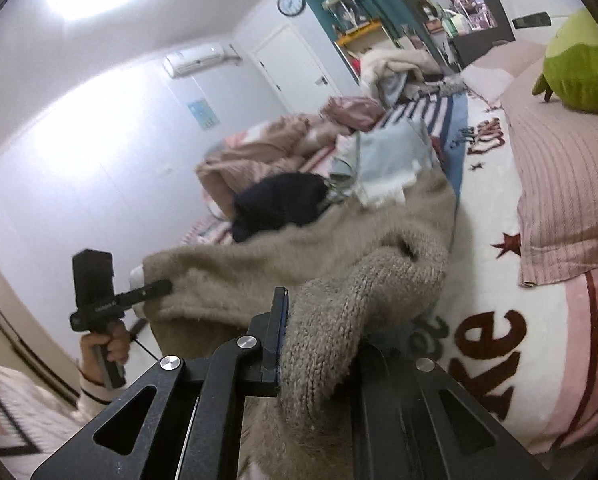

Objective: Fold small clothes

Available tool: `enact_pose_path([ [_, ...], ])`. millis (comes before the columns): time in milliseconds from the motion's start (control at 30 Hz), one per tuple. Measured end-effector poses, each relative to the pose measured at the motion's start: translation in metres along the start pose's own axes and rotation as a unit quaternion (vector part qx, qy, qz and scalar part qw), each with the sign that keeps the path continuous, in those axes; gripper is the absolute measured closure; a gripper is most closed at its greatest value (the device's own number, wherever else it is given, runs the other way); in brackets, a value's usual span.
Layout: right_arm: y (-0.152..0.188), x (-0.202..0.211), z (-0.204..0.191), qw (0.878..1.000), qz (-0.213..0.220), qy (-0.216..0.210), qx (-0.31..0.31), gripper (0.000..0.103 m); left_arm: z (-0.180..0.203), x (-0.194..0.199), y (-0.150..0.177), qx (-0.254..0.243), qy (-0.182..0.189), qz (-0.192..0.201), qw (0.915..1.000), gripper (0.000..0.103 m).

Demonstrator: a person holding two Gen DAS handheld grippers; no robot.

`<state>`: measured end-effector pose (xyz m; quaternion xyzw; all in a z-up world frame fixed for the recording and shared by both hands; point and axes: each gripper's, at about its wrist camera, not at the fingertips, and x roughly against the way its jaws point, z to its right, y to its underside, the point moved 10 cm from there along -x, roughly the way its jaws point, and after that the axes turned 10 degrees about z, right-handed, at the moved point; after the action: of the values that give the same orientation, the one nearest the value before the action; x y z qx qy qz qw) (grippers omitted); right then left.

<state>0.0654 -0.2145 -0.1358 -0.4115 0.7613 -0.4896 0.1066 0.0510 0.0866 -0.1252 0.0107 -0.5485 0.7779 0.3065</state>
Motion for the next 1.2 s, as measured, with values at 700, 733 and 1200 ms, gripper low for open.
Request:
enact_pose_path([
  [700,-0.020,-0.121,0.202,0.970,-0.092,0.211,-0.078,0.097,-0.145,-0.175,-0.002,0.067,-0.087,-0.065,0.9919,0.078],
  [733,-0.016,-0.121,0.202,0.971,-0.097,0.205,-0.083,0.094,-0.145,-0.174,-0.002,0.074,-0.080,-0.062,0.9921,0.076],
  [1200,0.040,-0.019,0.149,0.979,-0.125,0.122,-0.107,0.009,-0.109,-0.087,0.049,0.084,-0.010,-0.124,0.9887,0.002],
])
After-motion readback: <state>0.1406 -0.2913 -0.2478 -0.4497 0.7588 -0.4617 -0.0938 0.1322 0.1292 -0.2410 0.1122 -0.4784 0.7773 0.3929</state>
